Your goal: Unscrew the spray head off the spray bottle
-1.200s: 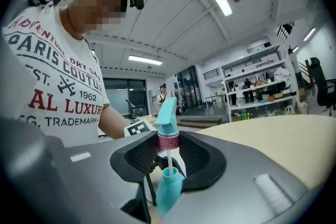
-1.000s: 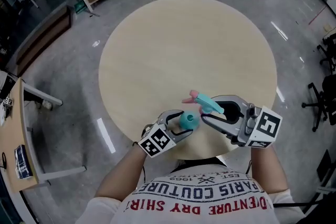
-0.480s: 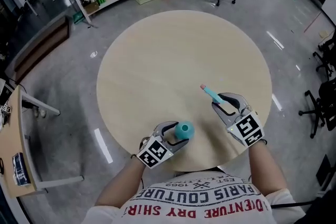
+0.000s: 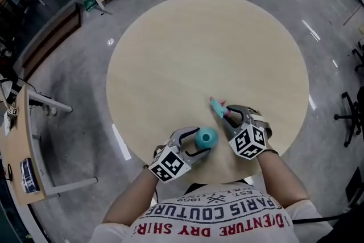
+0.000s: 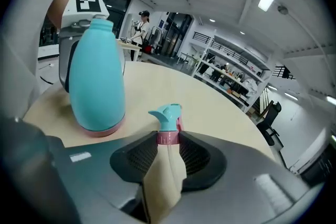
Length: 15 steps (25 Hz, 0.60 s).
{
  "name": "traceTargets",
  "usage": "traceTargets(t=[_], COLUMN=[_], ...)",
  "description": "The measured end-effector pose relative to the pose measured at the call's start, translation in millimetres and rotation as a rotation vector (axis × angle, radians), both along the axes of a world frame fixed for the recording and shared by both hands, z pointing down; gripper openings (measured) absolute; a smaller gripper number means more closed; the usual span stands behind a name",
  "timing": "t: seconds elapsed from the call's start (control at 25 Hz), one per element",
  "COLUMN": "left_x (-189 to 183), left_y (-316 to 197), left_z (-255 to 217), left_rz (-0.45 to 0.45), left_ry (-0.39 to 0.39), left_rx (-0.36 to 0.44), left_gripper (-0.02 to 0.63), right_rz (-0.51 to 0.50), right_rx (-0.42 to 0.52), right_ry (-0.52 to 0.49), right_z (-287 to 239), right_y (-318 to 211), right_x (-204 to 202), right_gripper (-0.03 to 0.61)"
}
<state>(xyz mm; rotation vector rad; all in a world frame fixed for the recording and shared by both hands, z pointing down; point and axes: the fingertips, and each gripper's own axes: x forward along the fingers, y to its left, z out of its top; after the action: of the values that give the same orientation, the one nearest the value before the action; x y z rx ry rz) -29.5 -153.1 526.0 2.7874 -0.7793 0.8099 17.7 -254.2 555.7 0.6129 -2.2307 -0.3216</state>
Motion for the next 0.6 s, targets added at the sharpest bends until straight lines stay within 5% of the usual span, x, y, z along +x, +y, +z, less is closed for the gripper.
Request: traceTargets(t=[0.4, 0.6], left_x=[-6, -3], left_y=[3, 1], left_z=[4, 1], left_rz=[0.009, 0.026], left_ry=[0.0, 0.06], left_rx=[-0.029, -0.02], left_gripper=[0.311, 0.321], right_rz=[0.019, 0.1], right_rx=[-0.1, -0.123], right_ry=[-0.019, -0.132], right_z=[25, 8], right_y=[10, 7], right_x=[-12, -6], right_gripper=[0.133, 0.178])
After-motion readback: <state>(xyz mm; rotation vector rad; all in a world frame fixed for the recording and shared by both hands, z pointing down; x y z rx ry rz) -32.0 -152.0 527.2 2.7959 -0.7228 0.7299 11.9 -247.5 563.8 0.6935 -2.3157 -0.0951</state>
